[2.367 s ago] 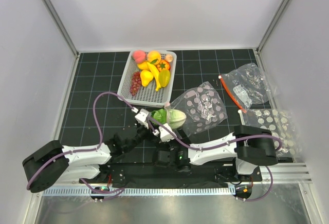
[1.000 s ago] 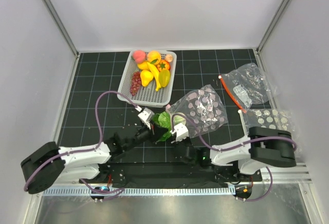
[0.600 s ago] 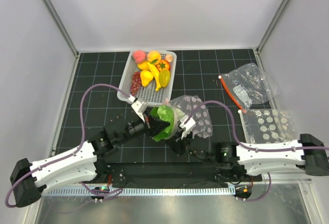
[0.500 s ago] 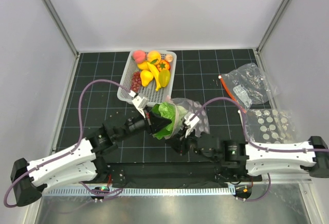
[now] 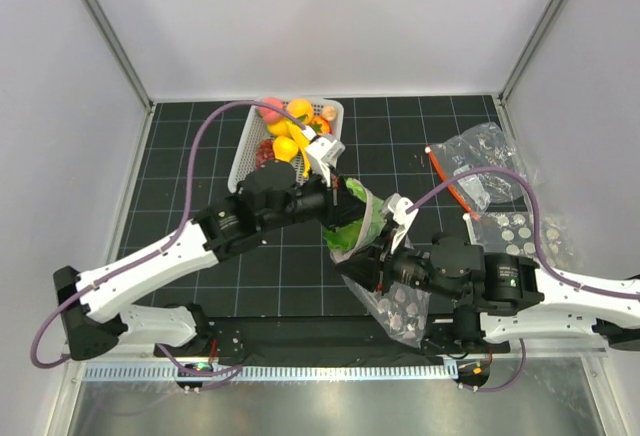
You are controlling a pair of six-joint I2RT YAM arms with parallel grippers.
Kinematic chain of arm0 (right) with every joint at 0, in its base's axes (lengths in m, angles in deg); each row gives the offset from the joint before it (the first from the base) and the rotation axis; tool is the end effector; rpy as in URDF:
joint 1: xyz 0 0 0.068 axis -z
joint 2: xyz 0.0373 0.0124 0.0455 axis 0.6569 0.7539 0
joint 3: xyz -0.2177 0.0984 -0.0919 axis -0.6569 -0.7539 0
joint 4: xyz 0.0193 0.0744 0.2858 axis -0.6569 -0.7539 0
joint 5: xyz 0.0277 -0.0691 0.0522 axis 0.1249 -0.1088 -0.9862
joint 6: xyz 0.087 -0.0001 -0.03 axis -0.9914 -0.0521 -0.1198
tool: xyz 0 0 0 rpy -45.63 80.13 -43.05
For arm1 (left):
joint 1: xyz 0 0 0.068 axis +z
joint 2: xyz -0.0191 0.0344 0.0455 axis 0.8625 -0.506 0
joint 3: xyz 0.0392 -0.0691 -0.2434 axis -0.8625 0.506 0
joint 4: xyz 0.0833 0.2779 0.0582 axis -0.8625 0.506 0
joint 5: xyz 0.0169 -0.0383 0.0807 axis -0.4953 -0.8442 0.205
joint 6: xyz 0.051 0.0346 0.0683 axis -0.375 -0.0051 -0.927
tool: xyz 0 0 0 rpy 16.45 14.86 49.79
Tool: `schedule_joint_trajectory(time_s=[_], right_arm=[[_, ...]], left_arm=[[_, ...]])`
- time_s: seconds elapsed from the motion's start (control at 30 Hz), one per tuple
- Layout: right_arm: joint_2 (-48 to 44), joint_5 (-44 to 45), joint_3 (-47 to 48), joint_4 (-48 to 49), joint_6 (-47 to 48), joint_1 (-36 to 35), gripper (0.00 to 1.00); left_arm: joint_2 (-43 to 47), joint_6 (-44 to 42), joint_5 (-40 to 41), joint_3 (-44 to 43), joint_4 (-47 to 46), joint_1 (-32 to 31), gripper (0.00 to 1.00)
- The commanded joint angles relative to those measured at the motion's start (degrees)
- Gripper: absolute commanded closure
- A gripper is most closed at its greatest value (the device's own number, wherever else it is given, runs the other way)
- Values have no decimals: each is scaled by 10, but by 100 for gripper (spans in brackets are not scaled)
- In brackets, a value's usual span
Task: Place the food in the zip-top bag and seal the zipper
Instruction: Adjust the fake vegetable in the zipper food storage bag.
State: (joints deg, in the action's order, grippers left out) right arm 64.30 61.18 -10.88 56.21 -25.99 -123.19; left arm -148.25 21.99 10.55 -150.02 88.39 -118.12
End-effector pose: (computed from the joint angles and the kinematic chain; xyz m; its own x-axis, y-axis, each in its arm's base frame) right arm 0.0598 0.2504 0.3611 -0.4097 0.0364 -0.9115 -0.8062 0.4532 0.3804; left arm 0.1778 -0.3129 0.3854 -0.5513 -0.1042 -0.8277 0.7374 0.4031 -0.5419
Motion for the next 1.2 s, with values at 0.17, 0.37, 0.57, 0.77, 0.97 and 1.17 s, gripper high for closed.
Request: schedule_joint_trajectory(time_s=[0.17,0.37,0.57,0.77,0.97,1.17], right_arm=[[-32,-24,15,-24,41,-6,99],[-99,-9,-48,3,86,-5,99],[-130,79,-99,-6,109,-6,99],[-103,115,-95,29,135,-6,99],[-51,108,-92,111,173,-6,99],[-65,119,-132,187,203,-7,99]], left_arm=[[-49,-15,-12,29,33,-3,84],[-104,-24,-62,31,67,1,77],[-83,-10,-93,39,43,12,75],[-55,-35,-65,-16,122,18,57],[-2,-33,-58,17,116,52,34],[84,-28,-64,56,115,121,34]])
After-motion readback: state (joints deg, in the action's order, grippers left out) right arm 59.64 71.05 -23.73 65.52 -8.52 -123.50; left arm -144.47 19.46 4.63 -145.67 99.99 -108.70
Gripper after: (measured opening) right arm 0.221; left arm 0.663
